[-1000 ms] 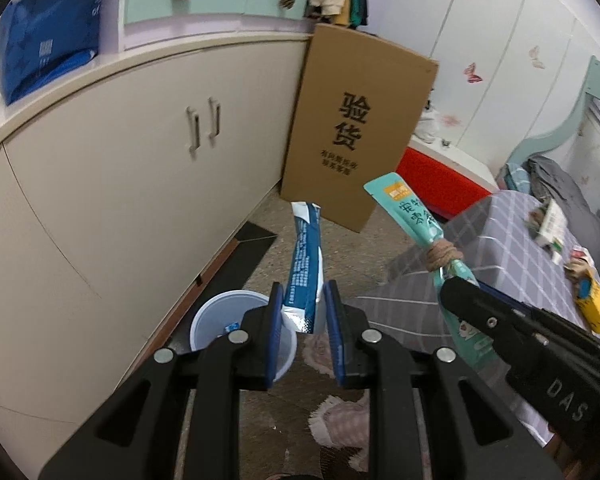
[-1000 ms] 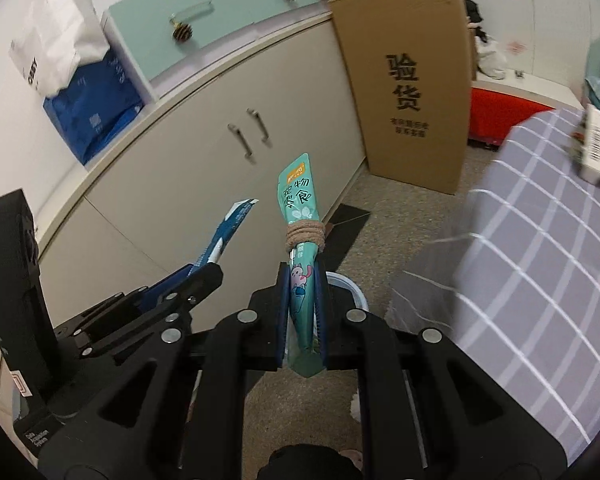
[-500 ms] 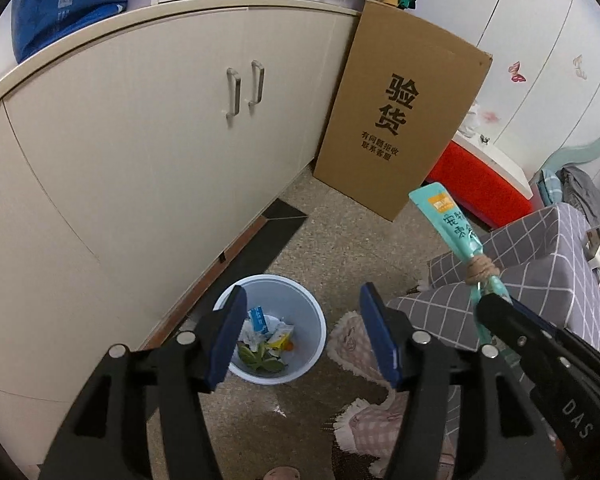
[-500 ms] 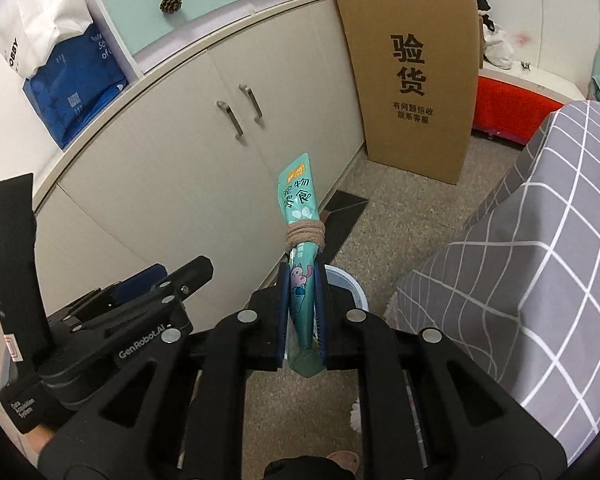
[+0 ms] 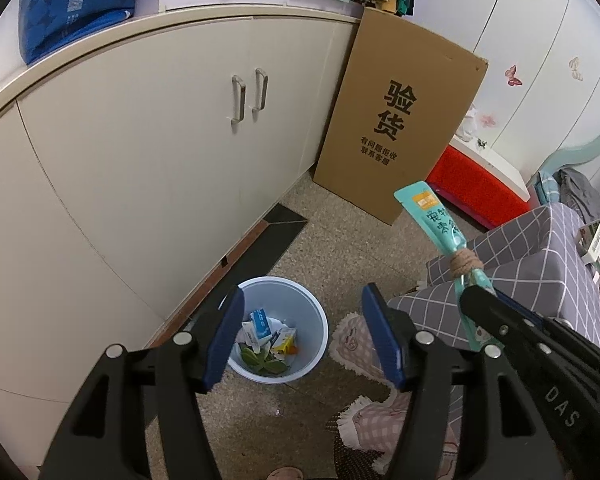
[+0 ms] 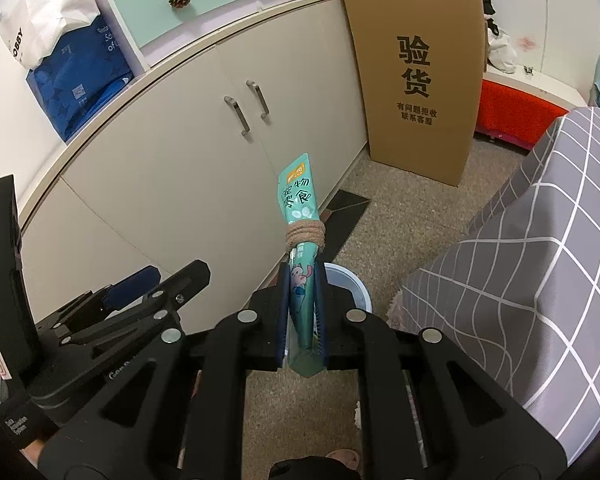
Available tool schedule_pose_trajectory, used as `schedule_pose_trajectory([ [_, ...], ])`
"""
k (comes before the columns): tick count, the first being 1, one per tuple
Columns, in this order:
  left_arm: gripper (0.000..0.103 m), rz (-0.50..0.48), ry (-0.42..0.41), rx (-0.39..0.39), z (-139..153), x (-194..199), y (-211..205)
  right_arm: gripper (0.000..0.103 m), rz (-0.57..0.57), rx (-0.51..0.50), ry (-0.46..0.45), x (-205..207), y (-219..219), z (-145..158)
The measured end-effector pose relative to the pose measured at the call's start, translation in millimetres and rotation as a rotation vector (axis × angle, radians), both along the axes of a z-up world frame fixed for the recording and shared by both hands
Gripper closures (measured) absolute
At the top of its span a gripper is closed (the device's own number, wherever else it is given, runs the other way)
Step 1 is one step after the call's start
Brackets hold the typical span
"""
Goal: Collect trash
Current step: 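Open both tools above the bin to drop the tubes, then move both open tools back over the trash on the table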
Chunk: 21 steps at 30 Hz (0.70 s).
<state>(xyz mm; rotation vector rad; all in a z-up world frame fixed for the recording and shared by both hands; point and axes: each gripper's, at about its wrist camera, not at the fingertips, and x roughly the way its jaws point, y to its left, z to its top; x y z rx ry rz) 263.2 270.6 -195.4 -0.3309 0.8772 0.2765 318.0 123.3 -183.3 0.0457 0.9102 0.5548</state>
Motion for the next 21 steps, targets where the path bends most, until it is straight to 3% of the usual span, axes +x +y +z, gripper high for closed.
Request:
schedule_pose_trajectory([
  [14, 0.041, 0.106, 0.003, 0.002, -5.3, -17.9, 42.3, 0.09, 0.042, 0.016, -0.011, 1.6, 37.4, -0.7],
  [16, 0.041, 0.123, 0.008, 0.004, -7.4, -19.6, 49.3, 0.088, 0.039, 0.021, -0.05, 3.4, 43.5, -3.0],
  [17, 0.041, 0.128, 0.014, 0.006, -8.6, -20.2, 52.2, 0.064, 0.031, 0.007, -0.059, 5.1, 45.2, -5.8],
  [18, 0.041, 0.132, 0.022, 0.008, -10.4, -20.5, 54.5, 0.028, 0.022, 0.0, -0.055, 7.9, 46.8, -10.0],
  [21, 0.041, 0.134, 0.033, 0.005, -13.9, -21.6, 58.3, 0.026, 0.01, -0.007, -0.043, 11.2, 45.8, -19.0],
])
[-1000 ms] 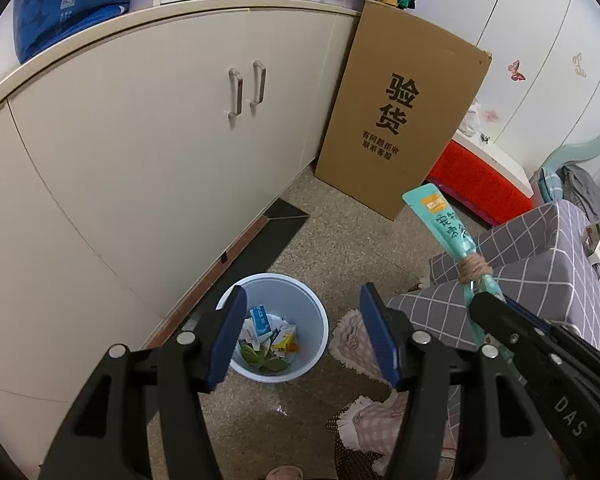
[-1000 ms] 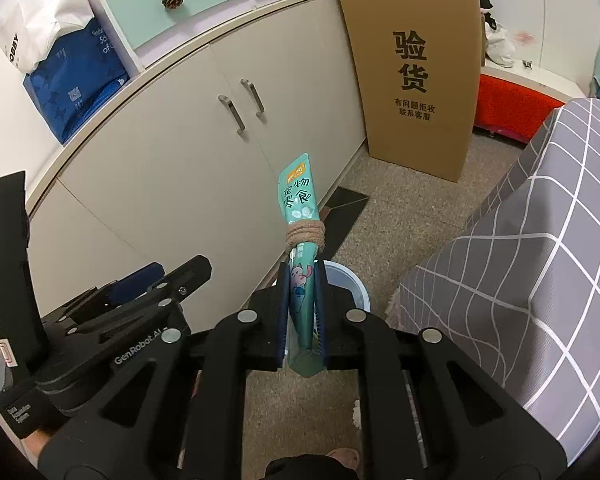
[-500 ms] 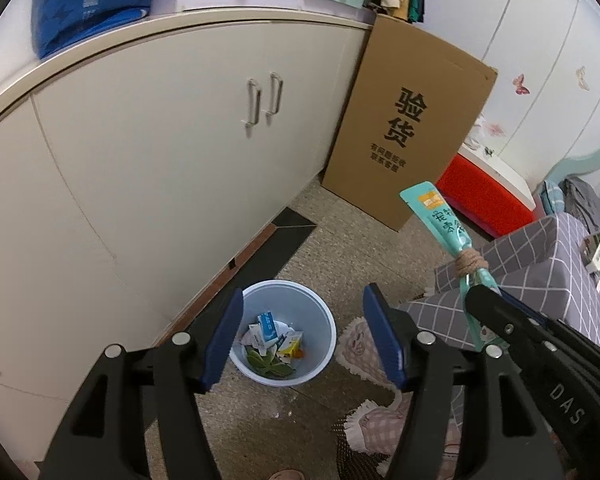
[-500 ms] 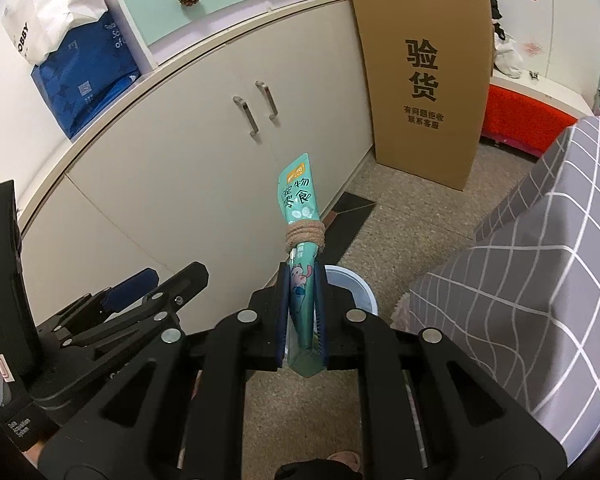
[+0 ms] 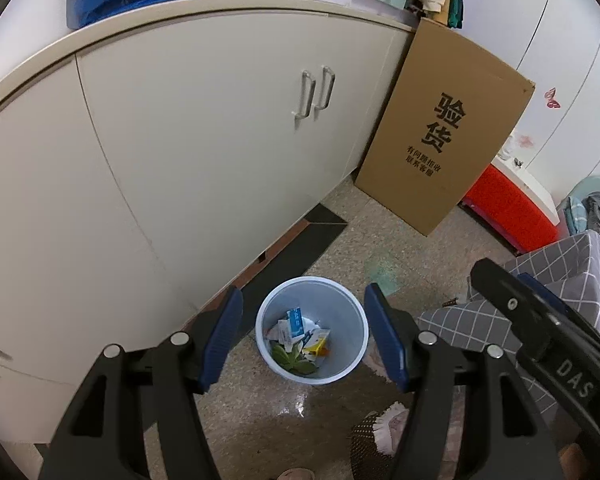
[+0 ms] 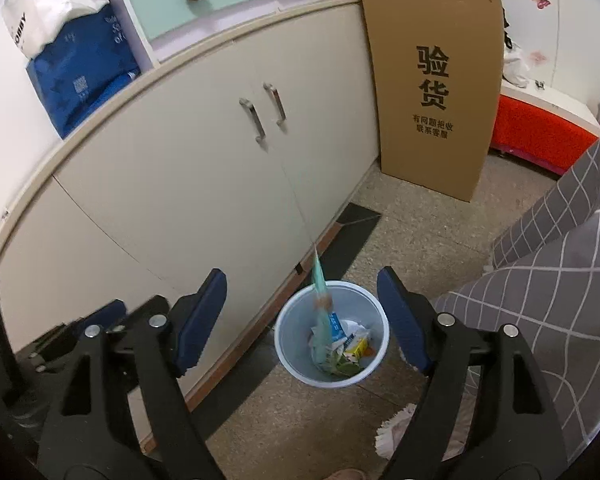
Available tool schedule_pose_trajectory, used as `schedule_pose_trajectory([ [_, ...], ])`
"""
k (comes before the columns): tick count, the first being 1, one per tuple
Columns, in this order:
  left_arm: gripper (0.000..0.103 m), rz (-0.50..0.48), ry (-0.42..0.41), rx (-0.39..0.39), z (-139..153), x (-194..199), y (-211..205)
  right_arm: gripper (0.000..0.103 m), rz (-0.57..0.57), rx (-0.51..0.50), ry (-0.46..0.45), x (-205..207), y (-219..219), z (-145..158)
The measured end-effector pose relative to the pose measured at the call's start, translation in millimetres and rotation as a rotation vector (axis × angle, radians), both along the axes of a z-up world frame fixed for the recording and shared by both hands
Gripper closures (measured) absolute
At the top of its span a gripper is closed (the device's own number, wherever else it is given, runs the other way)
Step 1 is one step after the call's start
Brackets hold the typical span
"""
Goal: Collect trash
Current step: 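Move both open tools back over the trash on the table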
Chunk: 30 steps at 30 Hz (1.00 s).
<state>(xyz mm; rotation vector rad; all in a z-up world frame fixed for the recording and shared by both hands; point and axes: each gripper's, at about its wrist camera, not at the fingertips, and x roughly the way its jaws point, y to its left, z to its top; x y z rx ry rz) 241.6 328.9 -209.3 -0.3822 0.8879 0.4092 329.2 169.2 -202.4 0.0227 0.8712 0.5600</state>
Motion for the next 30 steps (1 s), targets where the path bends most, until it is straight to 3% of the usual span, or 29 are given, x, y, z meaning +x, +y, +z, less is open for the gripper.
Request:
schedule_pose_trajectory([
  [8, 0.041, -0.023, -0.002, -0.007, 0.9, -1.8, -10.4, 0.026, -0.039, -0.01, 0.024, -2.0, -18.9, 0.5],
  [16, 0.037, -0.068, -0.052, 0.01, 27.4, -11.6, -41.8, 0.026, -0.058, 0.017, -0.011, -17.9, -47.2, 26.2],
  [22, 0.036, -0.134, -0.097, 0.027, 54.9, -17.3, -85.2, 0.026, -0.104, 0.06, -0.073, -37.4, -94.4, 56.0],
  [30, 0.031, -0.268, -0.151, 0.051, 88.3, -11.6, -170.8, 0.026, -0.229, 0.094, -0.162, -61.8, -192.9, 92.3],
])
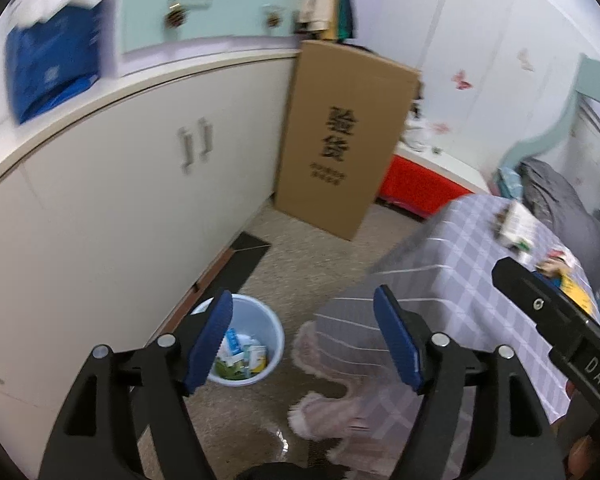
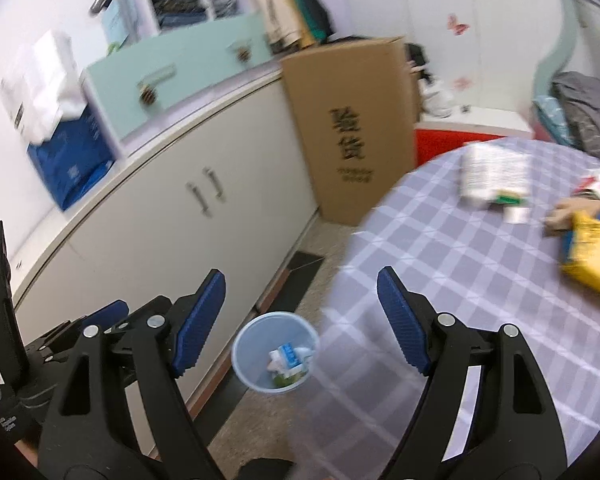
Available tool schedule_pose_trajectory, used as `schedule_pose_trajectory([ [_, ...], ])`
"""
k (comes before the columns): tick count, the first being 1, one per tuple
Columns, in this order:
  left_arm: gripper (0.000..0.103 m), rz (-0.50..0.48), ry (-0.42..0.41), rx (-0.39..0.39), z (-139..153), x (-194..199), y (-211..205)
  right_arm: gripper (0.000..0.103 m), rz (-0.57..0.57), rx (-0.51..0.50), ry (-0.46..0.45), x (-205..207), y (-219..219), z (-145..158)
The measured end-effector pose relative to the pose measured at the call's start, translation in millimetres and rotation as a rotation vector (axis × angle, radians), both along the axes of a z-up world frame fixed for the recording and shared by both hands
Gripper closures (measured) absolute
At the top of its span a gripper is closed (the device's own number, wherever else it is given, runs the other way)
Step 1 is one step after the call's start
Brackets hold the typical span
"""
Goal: Collect trash
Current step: 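Move both open tools back over the trash on the table, then grasp the yellow snack bag with the right tool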
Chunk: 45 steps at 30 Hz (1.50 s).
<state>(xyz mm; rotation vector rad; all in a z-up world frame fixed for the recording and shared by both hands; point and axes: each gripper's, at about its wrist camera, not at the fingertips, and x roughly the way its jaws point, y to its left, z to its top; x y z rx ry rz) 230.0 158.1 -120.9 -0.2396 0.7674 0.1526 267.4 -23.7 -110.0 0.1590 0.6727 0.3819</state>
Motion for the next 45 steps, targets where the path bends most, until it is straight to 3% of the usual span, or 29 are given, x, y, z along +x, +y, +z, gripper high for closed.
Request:
schedule_pose_trajectory([
  [11, 0.027, -0.196, -0.013, 0.044, 14.1, 13.7, -127.1, 0.023, -0.294, 0.093, -0.034, -28.5, -176.2, 5.0],
  [16, 0.026, -0.26, 0.002, 0.073, 12.5, 15.6, -167.4, 0.023, -0.396, 0.194, 0.021, -31.6, -239.8, -11.7],
  [19, 0.026, -0.28, 0.008, 0.095, 12.2, 15.3, -182.8, 0.023, -0.396, 0.244, 0.057, -25.5, -255.0, -23.1],
  [25, 0.025, -0.291, 0.011, 0.12, 14.9, 17.1, -197.2, 0.023, -0.397, 0.28, 0.047, -20.2, -271.3, -25.4],
  [28, 0.025, -0.303, 0.009, 0.111, 15.0, 19.0, -205.2, 0.023, -0.346, 0.321, 0.089, -8.4, -275.4, -29.2],
  [34, 0.024, -0.307, 0.028, 0.136, 10.4, 22.5, -215.1, 0.023, -0.296, 0.304, 0.149, 8.8, -260.2, -37.0],
  [38, 0.024, -0.305, 0.03, 0.154, 10.3, 23.4, -214.8, 0.017, -0.324, 0.296, 0.187, 24.6, -259.6, -44.1],
  [45, 0.024, -0.291, 0.039, 0.152, 7.7, 29.5, -209.6, 0.011, -0.276, 0.259, 0.188, 41.7, -261.7, -51.6],
])
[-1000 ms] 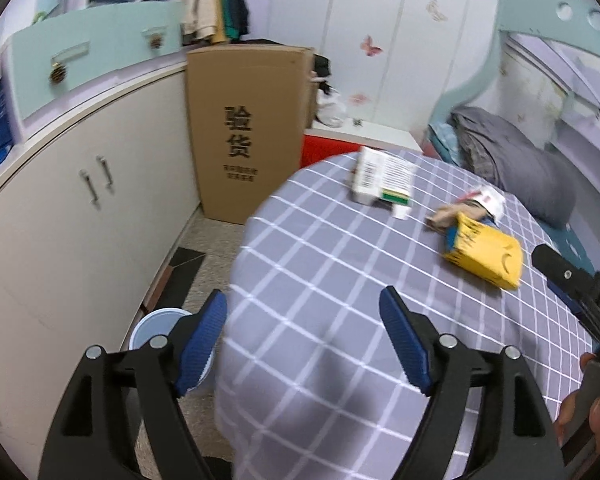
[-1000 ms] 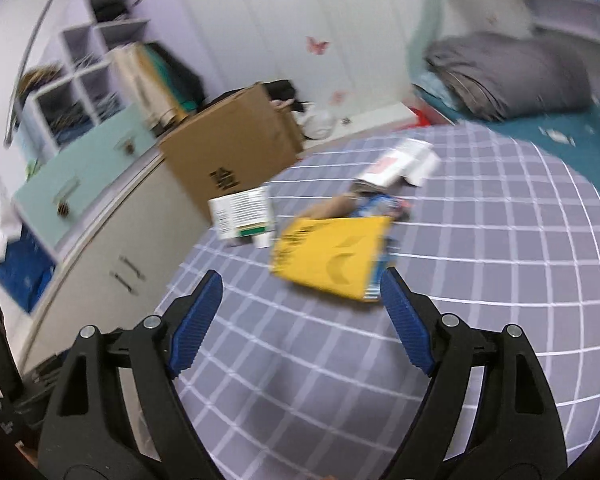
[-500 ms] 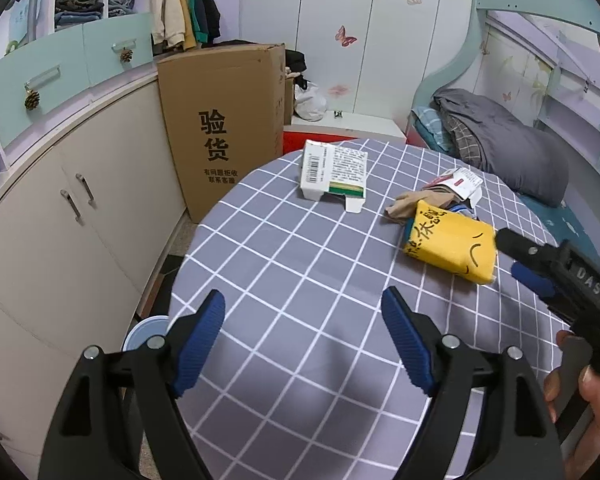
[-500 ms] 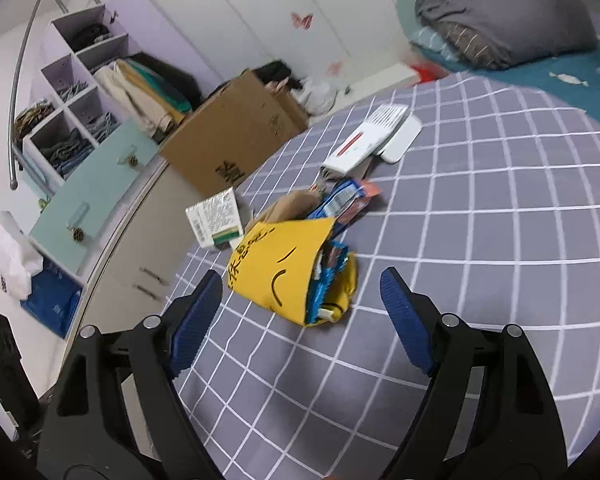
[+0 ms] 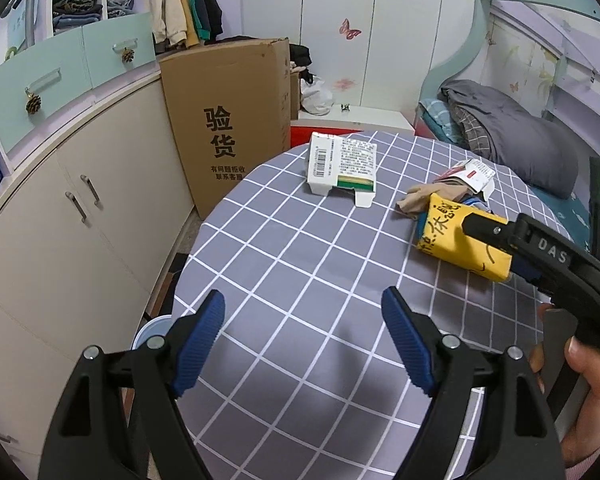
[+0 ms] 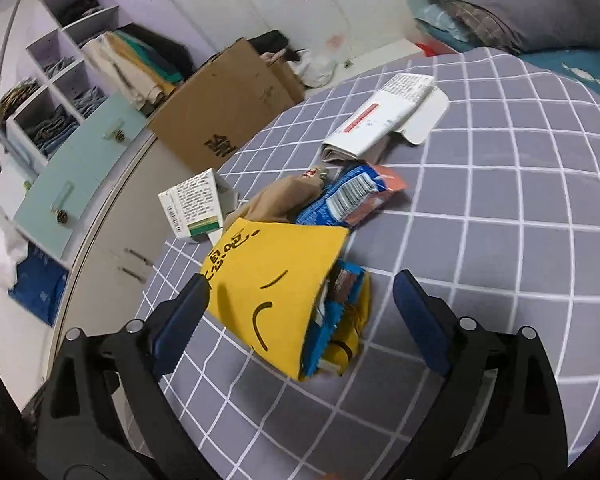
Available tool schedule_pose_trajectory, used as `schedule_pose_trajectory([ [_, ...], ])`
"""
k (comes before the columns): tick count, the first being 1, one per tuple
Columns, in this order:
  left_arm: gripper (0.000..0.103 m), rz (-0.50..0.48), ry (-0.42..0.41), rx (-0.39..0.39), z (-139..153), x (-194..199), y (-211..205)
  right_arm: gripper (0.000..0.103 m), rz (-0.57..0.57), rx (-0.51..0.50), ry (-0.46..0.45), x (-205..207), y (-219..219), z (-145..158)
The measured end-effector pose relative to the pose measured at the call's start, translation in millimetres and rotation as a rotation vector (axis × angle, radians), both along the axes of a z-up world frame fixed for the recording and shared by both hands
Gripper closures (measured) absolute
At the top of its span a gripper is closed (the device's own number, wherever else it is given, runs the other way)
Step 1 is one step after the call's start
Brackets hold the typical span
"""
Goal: Collect trash
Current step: 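Grasp the yellow snack bag with the right tool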
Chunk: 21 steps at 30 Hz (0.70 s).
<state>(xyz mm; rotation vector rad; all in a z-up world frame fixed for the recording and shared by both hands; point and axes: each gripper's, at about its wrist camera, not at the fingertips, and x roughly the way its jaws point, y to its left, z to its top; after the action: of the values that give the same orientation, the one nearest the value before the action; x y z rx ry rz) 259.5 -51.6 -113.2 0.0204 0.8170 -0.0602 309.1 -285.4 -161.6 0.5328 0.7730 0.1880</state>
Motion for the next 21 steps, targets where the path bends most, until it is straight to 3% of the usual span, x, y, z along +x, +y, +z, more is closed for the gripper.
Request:
schedule_pose_trajectory([
  [6, 0.024, -0.009, 0.009, 0.0, -4.6, 6.4, -7.0, 0.014, 0.091, -0.141, -0.001, 0.6, 16.7, 2.0],
  [8, 0.024, -0.015, 0.01, 0.011, -5.8, 8.0, -11.0, 0.033, 0.112, -0.151, -0.015, -2.1, 18.1, 3.3],
  [10, 0.024, -0.022, 0.01, 0.017, -6.6, 9.4, -14.8, 0.059, 0.117, -0.164, -0.031, -5.1, 17.0, 5.5],
  [13, 0.024, -0.029, 0.008, 0.013, -6.1, 12.1, -19.9, 0.075, 0.135, -0.158, -0.044, -9.8, 13.3, 8.1],
  [21, 0.024, -0.038, 0.022, -0.001, -10.3, 21.3, -34.5, 0.084, 0.135, -0.178, -0.11, -32.2, 4.6, 16.3],
])
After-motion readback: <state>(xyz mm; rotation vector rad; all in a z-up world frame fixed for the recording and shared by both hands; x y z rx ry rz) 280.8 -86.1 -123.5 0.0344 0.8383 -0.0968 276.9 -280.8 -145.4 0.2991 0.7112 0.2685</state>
